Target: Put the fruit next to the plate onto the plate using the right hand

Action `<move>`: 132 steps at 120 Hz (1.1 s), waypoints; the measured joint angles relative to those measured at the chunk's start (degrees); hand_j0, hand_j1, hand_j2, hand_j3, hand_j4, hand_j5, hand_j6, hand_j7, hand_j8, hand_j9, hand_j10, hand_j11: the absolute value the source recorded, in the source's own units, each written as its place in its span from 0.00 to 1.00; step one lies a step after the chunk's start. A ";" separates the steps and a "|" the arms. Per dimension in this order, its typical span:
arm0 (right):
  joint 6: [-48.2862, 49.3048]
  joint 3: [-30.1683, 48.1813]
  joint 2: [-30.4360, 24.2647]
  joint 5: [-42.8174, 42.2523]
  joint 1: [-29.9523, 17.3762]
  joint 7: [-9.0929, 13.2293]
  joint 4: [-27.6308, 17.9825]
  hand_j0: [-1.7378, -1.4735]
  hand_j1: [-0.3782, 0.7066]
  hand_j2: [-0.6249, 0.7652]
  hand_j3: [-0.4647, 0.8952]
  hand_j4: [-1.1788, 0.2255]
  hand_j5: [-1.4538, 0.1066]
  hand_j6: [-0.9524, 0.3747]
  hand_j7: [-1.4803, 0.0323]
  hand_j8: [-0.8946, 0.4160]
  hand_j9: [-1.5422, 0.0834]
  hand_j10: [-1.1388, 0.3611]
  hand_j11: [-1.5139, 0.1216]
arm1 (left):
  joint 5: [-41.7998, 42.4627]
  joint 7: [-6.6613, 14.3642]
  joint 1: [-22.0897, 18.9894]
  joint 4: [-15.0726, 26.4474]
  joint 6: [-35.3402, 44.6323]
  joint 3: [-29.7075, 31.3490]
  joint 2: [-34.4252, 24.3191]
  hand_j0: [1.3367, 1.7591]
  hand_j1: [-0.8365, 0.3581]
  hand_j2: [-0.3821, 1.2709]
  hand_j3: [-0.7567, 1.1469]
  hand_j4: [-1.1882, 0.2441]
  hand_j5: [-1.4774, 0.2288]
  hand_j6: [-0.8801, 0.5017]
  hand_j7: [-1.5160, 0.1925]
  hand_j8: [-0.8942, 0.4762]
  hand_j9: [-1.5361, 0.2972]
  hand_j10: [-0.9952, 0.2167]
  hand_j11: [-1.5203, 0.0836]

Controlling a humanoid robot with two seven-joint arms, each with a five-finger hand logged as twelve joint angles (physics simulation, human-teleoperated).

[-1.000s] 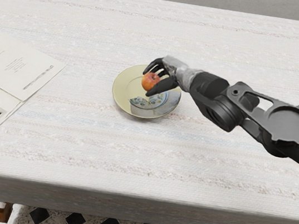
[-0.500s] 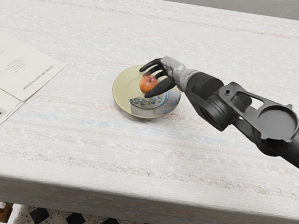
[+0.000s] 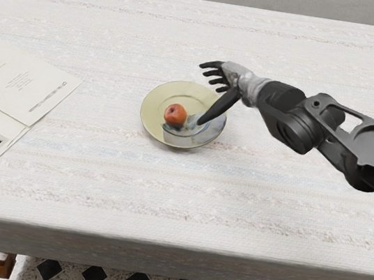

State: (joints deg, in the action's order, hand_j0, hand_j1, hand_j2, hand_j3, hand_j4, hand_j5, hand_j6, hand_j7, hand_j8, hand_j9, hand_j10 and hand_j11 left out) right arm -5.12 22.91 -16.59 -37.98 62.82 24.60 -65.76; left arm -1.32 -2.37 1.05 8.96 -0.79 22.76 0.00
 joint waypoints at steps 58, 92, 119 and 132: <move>37.08 7.85 -18.75 35.50 -5.06 -0.83 0.35 0.30 0.09 0.44 0.34 0.80 0.89 0.68 0.93 0.64 0.90 0.72 0.88 | 0.00 0.00 0.00 0.00 0.00 0.00 0.00 0.76 0.76 0.26 0.40 0.67 0.69 0.47 0.71 0.48 0.67 0.63 0.76; 39.94 10.90 -26.04 46.88 -14.97 -0.86 5.13 0.30 0.08 0.44 0.34 0.81 0.89 0.68 0.94 0.65 0.91 0.73 0.89 | 0.00 0.00 0.00 0.00 0.00 -0.01 0.00 0.76 0.76 0.26 0.40 0.67 0.69 0.47 0.71 0.48 0.67 0.63 0.76; 40.12 11.09 -30.49 51.59 -18.27 -0.89 7.42 0.30 0.08 0.44 0.34 0.81 0.89 0.69 0.94 0.65 0.91 0.73 0.89 | -0.01 0.00 0.00 0.00 0.00 -0.01 0.00 0.76 0.76 0.26 0.40 0.67 0.69 0.47 0.71 0.48 0.67 0.63 0.76; 40.13 11.08 -31.25 52.57 -18.86 -0.87 7.48 0.30 0.08 0.44 0.34 0.81 0.89 0.69 0.94 0.65 0.91 0.73 0.89 | -0.01 0.00 0.26 0.02 0.00 -0.01 0.00 0.76 0.76 0.26 0.40 0.67 0.69 0.47 0.71 0.48 0.67 0.63 0.76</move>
State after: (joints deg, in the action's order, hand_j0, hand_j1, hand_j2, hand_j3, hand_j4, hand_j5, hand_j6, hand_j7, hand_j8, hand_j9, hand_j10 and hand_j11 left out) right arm 35.02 34.00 -47.84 14.59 43.96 23.72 -58.29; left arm -1.33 -2.38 1.31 8.98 -0.79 22.75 0.00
